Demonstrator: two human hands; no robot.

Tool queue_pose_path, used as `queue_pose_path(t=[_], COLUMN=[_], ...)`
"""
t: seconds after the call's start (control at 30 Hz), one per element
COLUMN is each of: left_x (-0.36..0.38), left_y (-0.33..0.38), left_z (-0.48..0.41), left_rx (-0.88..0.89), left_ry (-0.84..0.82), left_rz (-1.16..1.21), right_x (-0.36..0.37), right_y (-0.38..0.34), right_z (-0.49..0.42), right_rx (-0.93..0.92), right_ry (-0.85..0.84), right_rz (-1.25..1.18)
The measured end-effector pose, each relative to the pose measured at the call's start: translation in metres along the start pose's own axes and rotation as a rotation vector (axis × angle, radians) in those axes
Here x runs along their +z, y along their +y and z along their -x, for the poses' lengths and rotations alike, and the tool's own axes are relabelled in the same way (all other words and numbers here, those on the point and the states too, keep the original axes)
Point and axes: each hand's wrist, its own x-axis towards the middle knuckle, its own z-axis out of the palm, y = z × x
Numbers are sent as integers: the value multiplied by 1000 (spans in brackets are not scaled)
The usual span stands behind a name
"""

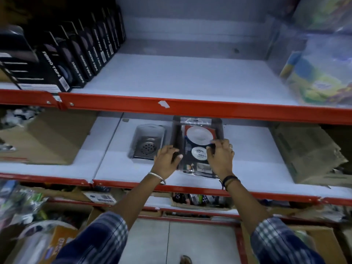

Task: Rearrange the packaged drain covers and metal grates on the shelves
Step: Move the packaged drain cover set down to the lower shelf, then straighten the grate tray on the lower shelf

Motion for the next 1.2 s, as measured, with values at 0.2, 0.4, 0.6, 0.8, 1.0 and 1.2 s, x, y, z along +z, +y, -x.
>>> queue_pose_path(t=[0.2, 0.4, 0.6, 0.8, 1.0, 1.2], left_x=[-67, -88, -78, -69, -72, -72], left_y=[-77, -127, -147, -149, -154, -156], left_z=[-24, -69, -113, -122, -120, -117], left_rx=[-48, 37, 205, 296, 309, 276], left_ry=[-30, -269, -569, -562, -579, -584], left_rz=[-275, -459, -786, -877, -794, -730], right_x=[39, 106, 153, 165, 159, 165], right_y=[-85, -139, -151, -152, -158, -157], right_z=[-16, -40, -72, -76, -67, -60], right_rx=[-323, -406, -476, -562, -567, -520], right_ry=[-282, -622, -733, -718, -700, -685], right_rz=[-90, 170, 570, 734, 762, 789])
